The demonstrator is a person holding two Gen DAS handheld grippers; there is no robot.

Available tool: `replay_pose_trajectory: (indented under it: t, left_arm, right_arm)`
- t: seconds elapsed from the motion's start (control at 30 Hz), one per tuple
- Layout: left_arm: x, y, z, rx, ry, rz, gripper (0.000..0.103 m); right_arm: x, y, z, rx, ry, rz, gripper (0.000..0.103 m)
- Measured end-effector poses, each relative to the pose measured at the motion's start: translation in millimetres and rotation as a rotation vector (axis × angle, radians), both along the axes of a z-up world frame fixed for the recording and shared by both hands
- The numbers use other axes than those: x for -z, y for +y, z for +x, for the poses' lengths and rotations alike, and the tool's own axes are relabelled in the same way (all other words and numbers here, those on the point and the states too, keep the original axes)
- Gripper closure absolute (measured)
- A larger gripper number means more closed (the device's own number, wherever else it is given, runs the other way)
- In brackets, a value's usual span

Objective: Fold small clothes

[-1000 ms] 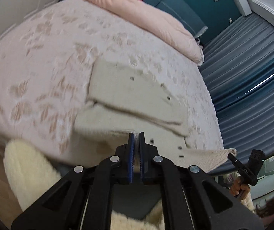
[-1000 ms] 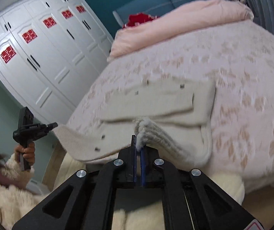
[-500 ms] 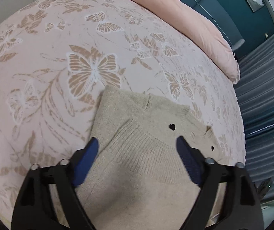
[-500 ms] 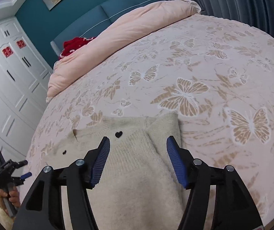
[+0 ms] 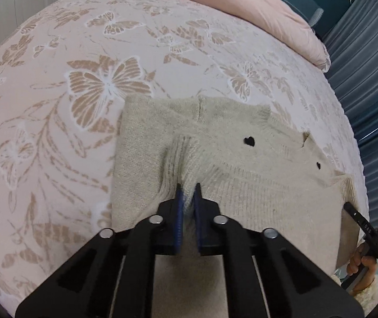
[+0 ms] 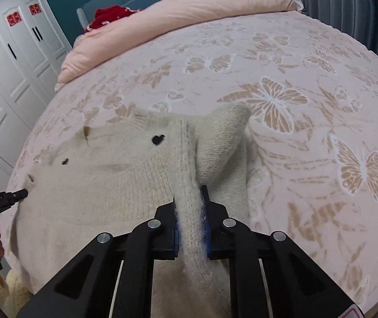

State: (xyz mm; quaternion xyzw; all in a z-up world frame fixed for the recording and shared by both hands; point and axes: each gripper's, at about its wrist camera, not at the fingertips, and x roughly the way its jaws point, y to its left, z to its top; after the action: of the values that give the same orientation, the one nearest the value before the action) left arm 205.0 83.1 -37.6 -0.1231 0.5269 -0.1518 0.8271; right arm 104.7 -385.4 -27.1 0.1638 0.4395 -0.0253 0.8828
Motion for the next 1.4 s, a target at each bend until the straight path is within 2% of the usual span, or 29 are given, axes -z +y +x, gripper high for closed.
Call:
replay_pose_trajectory:
  t: [0.1, 0.2, 0.27, 0.3, 0.37, 0.4, 0.47, 0.53, 0.57, 0.6, 0.63, 0.7, 0.77, 0.8, 0.83, 0.87, 0.93, 1.0, 1.03, 1.1, 1.13, 1.17, 1.23, 1.3, 1.33, 1.37, 1.4]
  left_arm:
    - [-36, 6, -5, -0.010, -0.066, -0.053, 0.098]
    - [-76, 5, 3, -0.025, -0.145, -0.095, 0.098]
    - [-93, -1, 18, -0.027, -0.182, -0.098, 0.098]
    - [-96, -6, 28, -0.028, -0.197, -0.082, 0.098]
    - [-87, -19, 49, -0.030, -0.196, -0.022, 0.097]
    - [-74, -25, 61, -0.029, -0.170, 0.006, 0.097]
    - [-37, -32, 79, -0.048, -0.104, 0.073, 0.097]
    - [2, -32, 89, -0.075, -0.013, 0.086, 0.097]
    - [14, -28, 87, -0.100, 0.007, 0.063, 0.097]
    - [22, -25, 83, -0.110, 0.013, 0.034, 0.097]
    - [25, -23, 79, -0.118, 0.006, 0.020, 0.097]
    - [27, -24, 73, -0.106, -0.010, 0.029, 0.097]
    - [26, -25, 72, -0.098, -0.019, 0.038, 0.097]
    - [25, -25, 73, -0.099, -0.020, 0.035, 0.097]
    - [22, -25, 74, -0.101, -0.024, 0.026, 0.097]
    - [16, -25, 74, -0.102, -0.037, 0.014, 0.097]
    - [5, -27, 75, -0.098, -0.064, 0.017, 0.097]
    - [5, -29, 81, -0.091, -0.055, 0.034, 0.097]
    - [11, -31, 85, -0.089, -0.038, 0.064, 0.097]
    - [30, -37, 92, -0.073, 0.000, 0.128, 0.096]
    - [35, -38, 91, -0.072, -0.004, 0.149, 0.095]
    - [33, -37, 88, -0.077, -0.018, 0.149, 0.095]
    - [20, -32, 78, -0.104, -0.032, 0.136, 0.089]
    - [-1, -25, 58, -0.129, -0.067, 0.140, 0.083]
    - [-13, -24, 44, -0.137, -0.101, 0.146, 0.076]
    - [-24, -23, 29, -0.139, -0.130, 0.137, 0.069]
    - [-32, -24, 12, -0.133, -0.149, 0.111, 0.058]
  right_arm:
    - [-37, -2, -14, -0.007, -0.088, 0.012, 0.092]
    - [-68, -6, -9, 0.001, -0.152, 0.001, 0.095]
    - [-77, -14, 5, 0.030, -0.170, 0.009, 0.094]
    - [-72, -19, 15, 0.029, -0.146, 0.017, 0.091]
    - [-46, -29, 37, 0.061, -0.075, -0.018, 0.088]
    - [-30, -34, 43, 0.085, -0.040, -0.009, 0.086]
    - [-2, -46, 49, 0.144, 0.010, 0.073, 0.086]
    - [9, -49, 48, 0.165, 0.006, 0.121, 0.086]
    - [10, -47, 48, 0.167, 0.003, 0.112, 0.084]
    - [9, -44, 47, 0.164, -0.004, 0.100, 0.076]
    - [8, -41, 47, 0.152, -0.012, 0.090, 0.057]
    - [8, -38, 51, 0.132, -0.011, 0.047, 0.042]
    - [16, -36, 61, 0.101, 0.026, 0.022, 0.044]
    - [22, -35, 67, 0.084, 0.048, 0.019, 0.067]
    - [26, -32, 72, 0.059, 0.070, 0.018, 0.094]
    - [25, -32, 73, 0.056, 0.074, 0.014, 0.096]
    - [7, -34, 65, 0.083, -0.016, 0.019, 0.096]
    - [-3, -44, 58, 0.137, -0.075, 0.023, 0.096]
    - [7, -51, 61, 0.159, -0.038, 0.016, 0.095]
    - [43, -63, 74, 0.168, 0.119, 0.060, 0.095]
    - [48, -66, 71, 0.185, 0.118, 0.081, 0.096]
    - [40, -65, 64, 0.204, 0.088, 0.082, 0.094]
    - [14, -56, 50, 0.249, 0.045, -0.004, 0.078]
    - [-17, -33, 32, 0.244, -0.015, -0.137, 0.072]
    - [-28, -19, 26, 0.194, -0.049, -0.139, 0.072]
    - [-34, -3, 20, 0.133, -0.066, -0.097, 0.072]
    - [-35, 15, 16, 0.078, -0.069, -0.047, 0.074]
